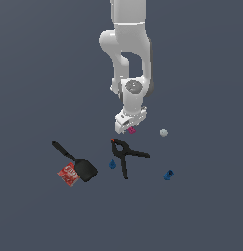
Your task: Pick up a designated object from a clutter of objects.
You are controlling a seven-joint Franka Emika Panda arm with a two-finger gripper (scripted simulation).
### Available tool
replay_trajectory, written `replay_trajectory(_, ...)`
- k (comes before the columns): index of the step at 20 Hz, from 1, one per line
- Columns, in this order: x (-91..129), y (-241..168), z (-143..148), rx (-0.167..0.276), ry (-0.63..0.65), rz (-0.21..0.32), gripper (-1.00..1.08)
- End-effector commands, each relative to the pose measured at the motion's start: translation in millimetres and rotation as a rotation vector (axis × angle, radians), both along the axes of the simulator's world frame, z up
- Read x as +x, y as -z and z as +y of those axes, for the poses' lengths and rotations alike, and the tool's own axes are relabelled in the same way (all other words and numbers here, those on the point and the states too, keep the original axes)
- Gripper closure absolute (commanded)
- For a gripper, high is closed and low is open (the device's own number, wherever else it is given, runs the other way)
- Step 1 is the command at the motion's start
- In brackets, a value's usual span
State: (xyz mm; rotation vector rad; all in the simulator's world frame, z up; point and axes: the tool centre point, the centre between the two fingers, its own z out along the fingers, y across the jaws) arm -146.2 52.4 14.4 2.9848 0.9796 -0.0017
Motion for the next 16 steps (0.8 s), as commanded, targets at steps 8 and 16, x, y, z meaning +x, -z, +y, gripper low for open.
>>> replay_trajectory(8,0.8,2.3,0.2,0.000,0.000,-0.001,1.08)
replay_trajectory(16,0.7,0.4,0.6,0.000,0.000,-0.001,1.08)
